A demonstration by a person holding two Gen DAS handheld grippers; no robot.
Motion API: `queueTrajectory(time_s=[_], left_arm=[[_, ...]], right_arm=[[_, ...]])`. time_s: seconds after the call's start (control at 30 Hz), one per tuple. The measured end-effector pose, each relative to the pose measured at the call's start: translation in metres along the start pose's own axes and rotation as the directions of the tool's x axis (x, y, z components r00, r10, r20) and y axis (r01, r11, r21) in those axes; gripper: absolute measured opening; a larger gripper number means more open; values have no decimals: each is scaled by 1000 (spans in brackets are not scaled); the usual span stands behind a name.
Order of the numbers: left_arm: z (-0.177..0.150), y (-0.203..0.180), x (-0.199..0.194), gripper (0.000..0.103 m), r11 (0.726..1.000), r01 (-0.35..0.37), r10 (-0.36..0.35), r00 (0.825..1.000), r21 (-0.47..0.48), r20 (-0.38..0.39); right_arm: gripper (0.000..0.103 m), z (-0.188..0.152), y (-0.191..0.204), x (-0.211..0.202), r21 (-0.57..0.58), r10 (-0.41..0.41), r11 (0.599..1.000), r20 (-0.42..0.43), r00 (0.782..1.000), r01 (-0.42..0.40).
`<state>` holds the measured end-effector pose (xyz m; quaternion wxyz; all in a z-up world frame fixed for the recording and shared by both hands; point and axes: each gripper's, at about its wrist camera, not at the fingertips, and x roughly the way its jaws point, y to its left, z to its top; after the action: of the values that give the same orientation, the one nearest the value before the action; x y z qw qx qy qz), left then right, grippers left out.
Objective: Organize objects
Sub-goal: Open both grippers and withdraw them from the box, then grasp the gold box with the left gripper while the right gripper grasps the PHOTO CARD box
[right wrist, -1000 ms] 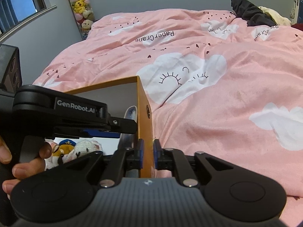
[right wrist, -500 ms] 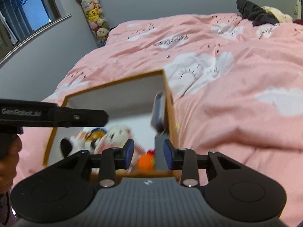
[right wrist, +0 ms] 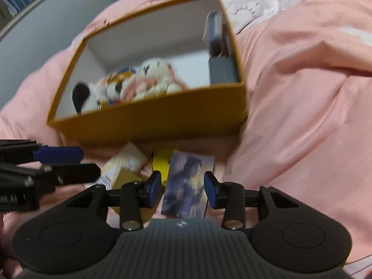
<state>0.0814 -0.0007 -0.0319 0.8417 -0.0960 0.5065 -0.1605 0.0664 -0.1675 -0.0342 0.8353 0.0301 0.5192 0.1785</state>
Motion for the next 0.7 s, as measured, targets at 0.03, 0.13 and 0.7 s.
queueTrajectory(time_s=[0.03, 0.13, 0.7], left_arm=[[-5, 2, 4, 61, 1000, 6, -6, 1000, -6, -7], [-15, 6, 20, 61, 999, -43, 42, 998, -29, -38], [-30, 17, 47, 53, 997, -58, 53, 993, -43, -105]], right_arm=[[44, -1, 2, 3, -12, -12, 1000, -6, 1000, 12], [45, -5, 3, 9, -31, -61, 998, -12, 998, 60], [50, -3, 13, 33, -52, -85, 995, -70, 994, 81]])
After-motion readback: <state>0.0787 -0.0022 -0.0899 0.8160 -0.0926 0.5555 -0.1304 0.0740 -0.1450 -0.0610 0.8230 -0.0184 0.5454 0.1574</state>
